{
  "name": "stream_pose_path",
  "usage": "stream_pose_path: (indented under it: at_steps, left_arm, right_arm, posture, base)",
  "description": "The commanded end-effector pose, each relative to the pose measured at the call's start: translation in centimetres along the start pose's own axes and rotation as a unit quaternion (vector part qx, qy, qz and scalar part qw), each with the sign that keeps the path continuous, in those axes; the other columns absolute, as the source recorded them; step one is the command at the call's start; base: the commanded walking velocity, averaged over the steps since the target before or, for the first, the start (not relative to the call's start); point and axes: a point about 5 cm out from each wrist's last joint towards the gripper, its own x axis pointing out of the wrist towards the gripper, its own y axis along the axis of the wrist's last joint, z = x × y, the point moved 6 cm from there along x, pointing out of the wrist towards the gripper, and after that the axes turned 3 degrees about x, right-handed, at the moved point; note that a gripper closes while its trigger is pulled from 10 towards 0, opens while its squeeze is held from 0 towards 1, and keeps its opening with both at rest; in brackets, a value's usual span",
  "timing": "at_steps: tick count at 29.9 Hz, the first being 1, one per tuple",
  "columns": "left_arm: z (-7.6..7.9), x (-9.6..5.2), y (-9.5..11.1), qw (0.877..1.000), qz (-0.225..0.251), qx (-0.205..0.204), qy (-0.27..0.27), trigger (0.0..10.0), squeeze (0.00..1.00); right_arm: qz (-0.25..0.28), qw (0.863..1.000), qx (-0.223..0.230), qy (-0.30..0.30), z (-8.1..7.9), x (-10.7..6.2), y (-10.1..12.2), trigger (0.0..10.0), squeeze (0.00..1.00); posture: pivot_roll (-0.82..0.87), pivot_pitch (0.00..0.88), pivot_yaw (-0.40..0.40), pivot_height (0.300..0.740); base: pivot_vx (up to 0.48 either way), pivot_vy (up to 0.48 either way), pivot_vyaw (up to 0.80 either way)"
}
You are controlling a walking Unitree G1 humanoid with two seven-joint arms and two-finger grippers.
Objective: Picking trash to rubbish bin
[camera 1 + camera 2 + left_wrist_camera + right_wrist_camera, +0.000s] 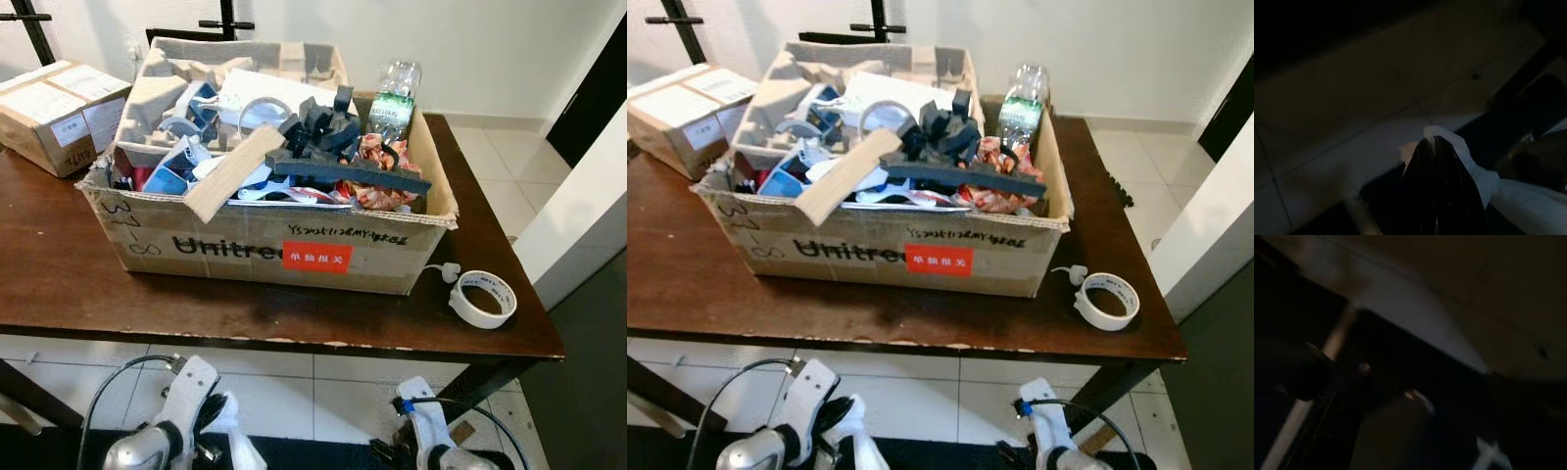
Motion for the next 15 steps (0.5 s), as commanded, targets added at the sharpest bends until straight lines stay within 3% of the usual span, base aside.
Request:
stream_pose_path:
  at_steps: [1,7,11,15]
  left_arm:
    - [0.5,-0.6,0.4,1.000,0.015,0.005,-0.009,10.0,0.00]
    - [-0.6,-2.1,1.5,0.997,0.045,-0.047,0.043,10.0,0.00]
    - [-2.4,-3.6,3.0,0.988,0.074,-0.077,0.109,10.0,0.00]
    - [-2.5,-4.4,4.6,0.985,0.095,-0.079,0.122,10.0,0.00]
  right_arm:
    - [0.015,0.999,-0.004,0.039,-0.9,-0.4,0.2,10.0,0.00]
    - [0.052,0.994,-0.009,0.099,-2.6,-0.9,1.4,10.0,0.00]
    - [0.093,0.991,-0.004,0.095,-2.5,-1.4,3.1,10.0,0.00]
    - [0.133,0.987,0.013,0.087,-2.5,-2.2,4.7,10.0,0.00]
  posture:
    - [0.11,0.153,-0.044,0.740]
    - [0.11,0.159,-0.041,0.740]
    - [0.11,0.163,-0.042,0.740]
    - [0.12,0.162,-0.041,0.740]
  base:
    - [0.000,0.000,0.00]
    - [0.000,0.000,0.00]
    - [0.000,0.000,0.00]
    - [0.000,0.000,0.00]
